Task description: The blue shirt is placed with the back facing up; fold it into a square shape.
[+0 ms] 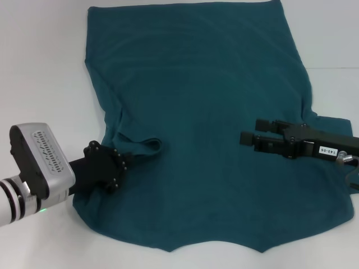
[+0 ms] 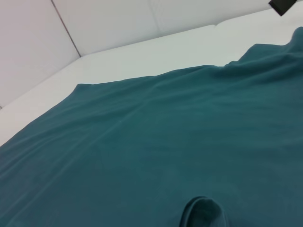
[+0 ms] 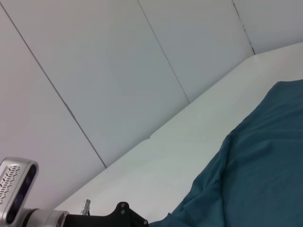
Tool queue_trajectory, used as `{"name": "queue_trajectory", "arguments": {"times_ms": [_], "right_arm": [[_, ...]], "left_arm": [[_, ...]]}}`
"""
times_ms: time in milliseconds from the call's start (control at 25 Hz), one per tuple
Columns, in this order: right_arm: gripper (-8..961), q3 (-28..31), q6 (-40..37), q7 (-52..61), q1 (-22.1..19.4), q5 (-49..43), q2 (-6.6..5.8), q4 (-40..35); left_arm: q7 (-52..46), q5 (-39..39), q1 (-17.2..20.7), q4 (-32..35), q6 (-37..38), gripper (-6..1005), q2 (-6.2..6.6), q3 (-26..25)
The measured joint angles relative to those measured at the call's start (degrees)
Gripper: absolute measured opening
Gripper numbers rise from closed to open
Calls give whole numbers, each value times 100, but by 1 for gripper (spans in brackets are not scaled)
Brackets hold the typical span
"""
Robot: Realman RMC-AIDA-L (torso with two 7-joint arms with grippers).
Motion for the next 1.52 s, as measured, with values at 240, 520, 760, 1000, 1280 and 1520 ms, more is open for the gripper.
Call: {"name": "queue_trajectory", "arguments": {"times_ms": [240, 520, 760, 1000, 1280, 1520], "right_arm": [[858, 0, 9, 0, -6, 0, 0, 0], [857, 4, 19, -7, -18, -1, 0, 0], [856, 9, 39, -51, -17, -1, 0, 0], [855, 9, 43, -77, -18, 0, -5, 0], [854, 9, 41, -79, -30, 5, -14, 0], [853, 9, 38, -79, -55, 9, -18, 0]], "left_arm": [[-307, -24, -4, 135, 70, 1, 0, 304], [-1289, -40, 8, 582, 429, 0, 0, 888], [-1767, -215, -30, 731, 434, 0, 0, 1287], [-2068, -377, -70, 827, 387, 1, 0, 1607], [-2412, -542, -97, 1017, 343, 0, 0, 1933], [-2695, -611, -146, 1247, 302, 1, 0, 2139]]}}
